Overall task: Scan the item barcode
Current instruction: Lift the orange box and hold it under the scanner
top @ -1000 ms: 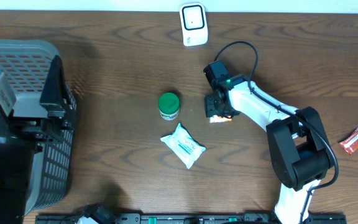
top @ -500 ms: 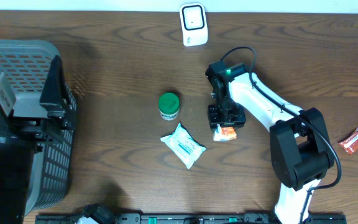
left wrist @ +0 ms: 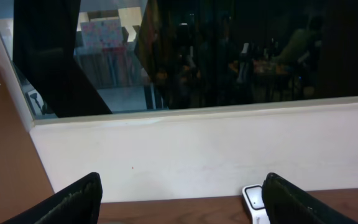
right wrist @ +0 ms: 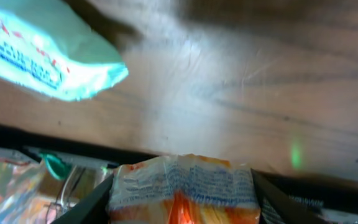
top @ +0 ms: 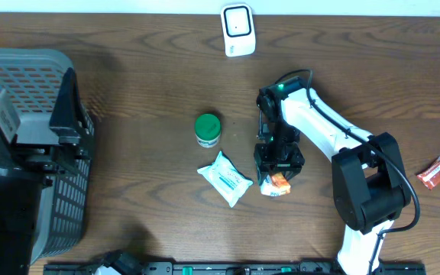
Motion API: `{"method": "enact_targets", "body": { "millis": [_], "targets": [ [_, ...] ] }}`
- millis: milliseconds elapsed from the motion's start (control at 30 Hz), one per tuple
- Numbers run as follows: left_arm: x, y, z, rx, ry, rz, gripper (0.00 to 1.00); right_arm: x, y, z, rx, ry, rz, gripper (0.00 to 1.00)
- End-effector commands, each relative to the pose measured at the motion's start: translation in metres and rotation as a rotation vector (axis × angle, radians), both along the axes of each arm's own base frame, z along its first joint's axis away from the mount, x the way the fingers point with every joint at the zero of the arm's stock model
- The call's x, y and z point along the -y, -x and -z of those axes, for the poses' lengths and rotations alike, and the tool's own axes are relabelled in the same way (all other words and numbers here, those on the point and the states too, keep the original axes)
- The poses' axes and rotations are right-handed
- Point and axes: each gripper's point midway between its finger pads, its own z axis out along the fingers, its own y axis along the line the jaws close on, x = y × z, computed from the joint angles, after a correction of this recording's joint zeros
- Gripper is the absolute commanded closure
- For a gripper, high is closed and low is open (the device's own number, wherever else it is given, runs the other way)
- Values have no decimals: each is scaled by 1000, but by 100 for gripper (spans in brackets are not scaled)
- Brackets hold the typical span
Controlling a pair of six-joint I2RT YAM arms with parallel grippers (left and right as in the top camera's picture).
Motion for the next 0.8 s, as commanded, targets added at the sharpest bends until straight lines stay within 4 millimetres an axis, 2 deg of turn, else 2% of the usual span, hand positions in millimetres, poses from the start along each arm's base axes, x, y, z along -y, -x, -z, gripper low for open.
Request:
{"method": "enact_targets", "body": {
  "millis": [0, 200, 367, 433, 500, 533, 633, 767],
  "targets": [
    [-3, 2, 0, 3, 0, -9, 18, -6, 3, -4, -29, -38, 1, 46],
    [-3, 2, 0, 3, 0, -9, 18, -7, 3, -5, -29, -50, 0, 46],
    [-3, 2, 0, 3, 0, -9, 18, -20, -24, 8, 96, -109, -3, 47],
    [-3, 2, 0, 3, 0, -9, 18, -31, -53, 12, 213, -157, 6, 48],
    [-3, 2, 0, 3, 0, -9, 18, -37, -77, 8, 294, -185, 41, 49],
    [-3, 2, 0, 3, 0, -9, 18, -42, -102, -4, 372, -217, 62, 50],
    [-3, 2, 0, 3, 0, -9, 18, -48, -142, -34, 506, -271, 82, 51],
    [-3, 2, 0, 3, 0, -9, 18, -49, -203, -89, 748, -323, 103, 52]
  ]
}}
